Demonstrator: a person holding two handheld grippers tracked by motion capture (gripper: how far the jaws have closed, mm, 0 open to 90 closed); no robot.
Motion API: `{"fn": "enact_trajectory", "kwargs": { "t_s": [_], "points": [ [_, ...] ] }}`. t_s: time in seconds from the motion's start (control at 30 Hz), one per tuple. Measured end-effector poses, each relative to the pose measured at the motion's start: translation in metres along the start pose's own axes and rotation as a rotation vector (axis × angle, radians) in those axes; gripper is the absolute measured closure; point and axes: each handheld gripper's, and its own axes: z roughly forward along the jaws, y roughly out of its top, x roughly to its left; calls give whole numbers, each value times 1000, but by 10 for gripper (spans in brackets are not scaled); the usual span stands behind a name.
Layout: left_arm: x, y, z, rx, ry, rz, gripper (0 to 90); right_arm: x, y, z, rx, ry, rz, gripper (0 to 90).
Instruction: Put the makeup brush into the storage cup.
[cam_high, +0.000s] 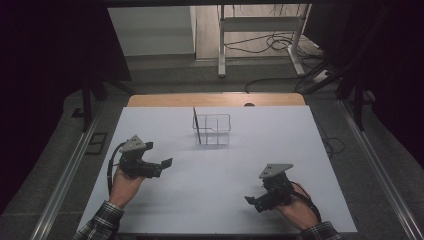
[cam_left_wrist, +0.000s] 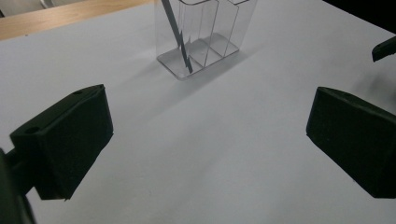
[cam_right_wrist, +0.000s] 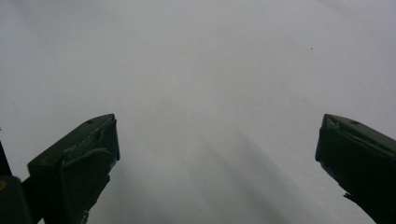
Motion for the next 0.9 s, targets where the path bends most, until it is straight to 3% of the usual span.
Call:
{"fn": "enact_trajectory", "kwargs": {
  "t_s": [0.9],
  "points": [
    [-4, -18, -17, 7, 29, -2, 9, -2, 0, -3, -20, -6, 19, 0]
  ]
}}
